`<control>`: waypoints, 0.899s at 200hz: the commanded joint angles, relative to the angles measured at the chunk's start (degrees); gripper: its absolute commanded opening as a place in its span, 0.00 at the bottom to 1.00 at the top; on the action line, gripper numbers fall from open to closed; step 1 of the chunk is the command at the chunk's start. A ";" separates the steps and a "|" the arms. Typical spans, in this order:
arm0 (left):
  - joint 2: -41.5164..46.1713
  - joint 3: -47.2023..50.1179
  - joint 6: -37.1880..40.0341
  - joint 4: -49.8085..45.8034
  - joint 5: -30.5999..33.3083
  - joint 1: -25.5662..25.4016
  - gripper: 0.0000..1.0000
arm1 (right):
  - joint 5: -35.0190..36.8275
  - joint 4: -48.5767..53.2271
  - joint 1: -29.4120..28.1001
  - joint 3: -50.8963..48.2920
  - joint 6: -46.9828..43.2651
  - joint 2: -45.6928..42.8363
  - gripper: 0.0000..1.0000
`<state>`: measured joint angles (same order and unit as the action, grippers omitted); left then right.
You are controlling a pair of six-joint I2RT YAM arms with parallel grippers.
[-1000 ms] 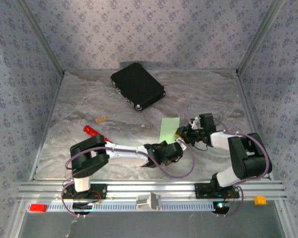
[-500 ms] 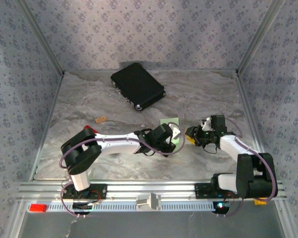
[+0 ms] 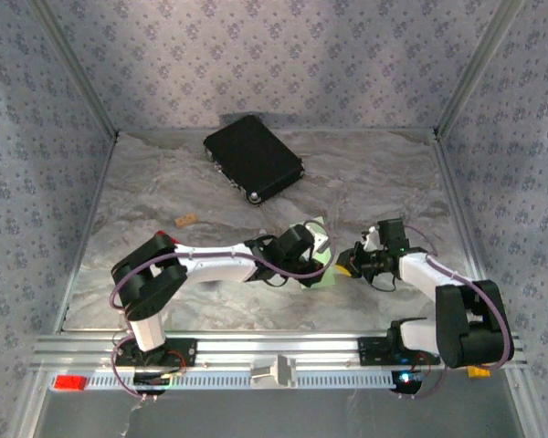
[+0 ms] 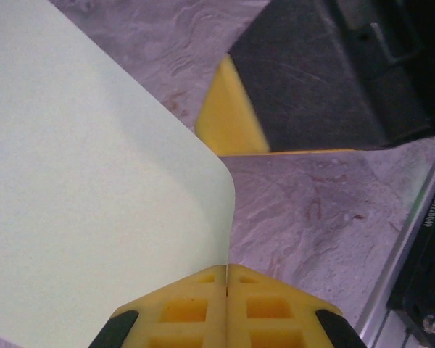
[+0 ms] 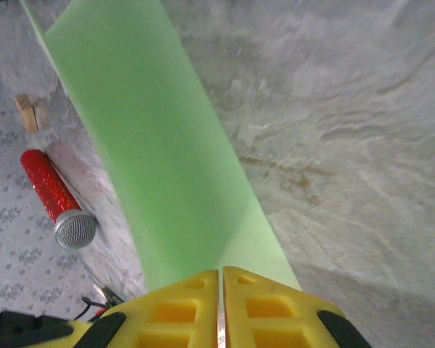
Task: Fold a paper plane with a square sheet of paper (pick it up from the middle)
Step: Fold the triangle a second time at the center of the table.
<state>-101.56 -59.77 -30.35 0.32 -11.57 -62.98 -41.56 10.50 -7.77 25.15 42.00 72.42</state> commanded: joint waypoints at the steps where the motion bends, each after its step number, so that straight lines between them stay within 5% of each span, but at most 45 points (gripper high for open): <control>1: 1.86 0.62 -0.60 -0.46 2.42 0.40 0.05 | -0.15 -0.08 -2.09 0.16 0.71 0.56 0.10; 105: 0.14 0.29 -0.33 1.08 3.18 1.28 0.18 | -3.00 -6.98 -4.59 0.12 4.06 3.16 0.12; 180: -1.28 0.02 -0.32 2.62 2.08 1.66 0.15 | -3.26 -8.11 -4.62 -0.27 4.45 3.87 0.12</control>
<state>-101.84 -59.42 -30.63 0.62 -8.99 -61.49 -43.40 2.66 -12.05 25.15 45.67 75.77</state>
